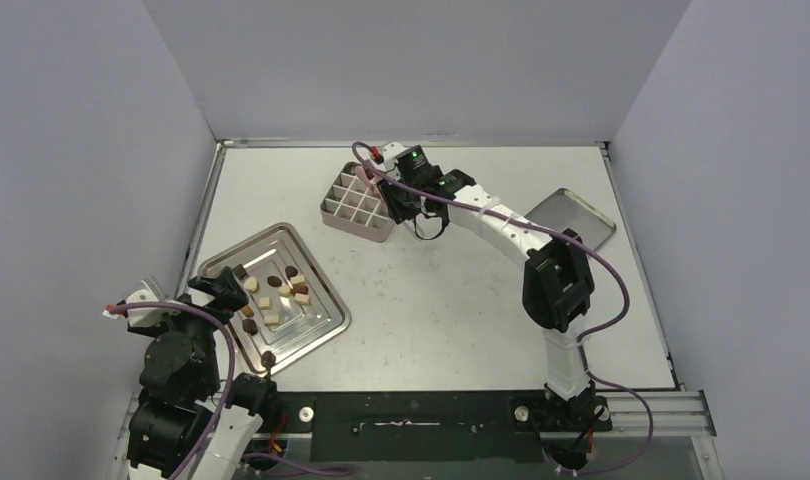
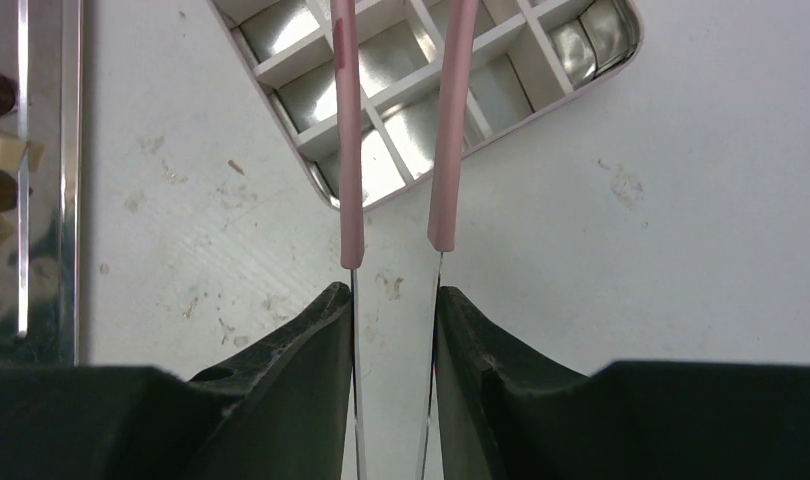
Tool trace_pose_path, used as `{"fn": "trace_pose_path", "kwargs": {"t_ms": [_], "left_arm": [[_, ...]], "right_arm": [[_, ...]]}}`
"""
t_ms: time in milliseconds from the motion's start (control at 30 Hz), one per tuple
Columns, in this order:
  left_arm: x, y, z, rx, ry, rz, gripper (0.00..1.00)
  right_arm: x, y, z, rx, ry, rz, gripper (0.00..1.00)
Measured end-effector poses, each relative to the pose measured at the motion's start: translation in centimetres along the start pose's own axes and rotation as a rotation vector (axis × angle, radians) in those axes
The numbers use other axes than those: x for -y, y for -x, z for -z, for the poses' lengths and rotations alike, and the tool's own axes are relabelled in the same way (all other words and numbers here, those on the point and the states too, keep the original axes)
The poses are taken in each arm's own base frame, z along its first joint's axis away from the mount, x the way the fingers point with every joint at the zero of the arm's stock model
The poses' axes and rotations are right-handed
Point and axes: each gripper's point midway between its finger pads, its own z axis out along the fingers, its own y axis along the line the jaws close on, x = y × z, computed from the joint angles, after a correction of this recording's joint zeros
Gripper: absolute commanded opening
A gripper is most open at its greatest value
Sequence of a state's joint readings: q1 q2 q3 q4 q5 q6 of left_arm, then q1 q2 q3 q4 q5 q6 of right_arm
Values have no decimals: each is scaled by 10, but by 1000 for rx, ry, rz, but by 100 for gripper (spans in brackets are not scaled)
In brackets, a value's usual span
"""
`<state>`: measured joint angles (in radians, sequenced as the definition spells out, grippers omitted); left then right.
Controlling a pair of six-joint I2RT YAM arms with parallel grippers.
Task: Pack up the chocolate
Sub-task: Pick up the fake chocolate from the plate, then place the fake chocolate in the packing box.
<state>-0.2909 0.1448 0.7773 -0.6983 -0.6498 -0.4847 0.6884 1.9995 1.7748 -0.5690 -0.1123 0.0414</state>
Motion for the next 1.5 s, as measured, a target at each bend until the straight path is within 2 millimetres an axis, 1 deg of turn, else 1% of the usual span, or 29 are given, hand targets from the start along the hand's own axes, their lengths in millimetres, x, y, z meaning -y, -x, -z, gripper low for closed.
{"fn": "trace_pose_path", "kwargs": {"t_ms": [33, 133, 200, 400, 567, 700, 900, 1000, 1233, 1500], "left_arm": [[0, 0, 0, 0, 0, 0, 97], [0, 0, 0, 1, -1, 0, 97], [0, 0, 0, 1, -2, 0, 97], [1, 0, 0, 1, -5, -1, 97], [1, 1, 0, 2, -6, -4, 97], [1, 1, 0, 2, -6, -5, 97], [1, 1, 0, 2, -5, -6, 97], [1, 1, 0, 2, -5, -6, 97], [1, 1, 0, 2, -5, -6, 97], [1, 1, 0, 2, -6, -6, 97]], "right_arm": [[5, 4, -3, 9, -7, -7, 25], [15, 7, -15, 10, -20, -28, 25], [22, 4, -24, -2, -33, -44, 26], [44, -15, -46, -51, -71, -81, 27], [56, -24, -55, -72, -92, -100, 27], [65, -24, -61, -71, -107, -110, 28], [70, -18, -69, -59, -108, -115, 29], [68, -16, -68, -55, -96, -115, 31], [64, -14, -68, -51, -77, -119, 39], [63, -12, -67, -48, -75, -117, 41]]}}
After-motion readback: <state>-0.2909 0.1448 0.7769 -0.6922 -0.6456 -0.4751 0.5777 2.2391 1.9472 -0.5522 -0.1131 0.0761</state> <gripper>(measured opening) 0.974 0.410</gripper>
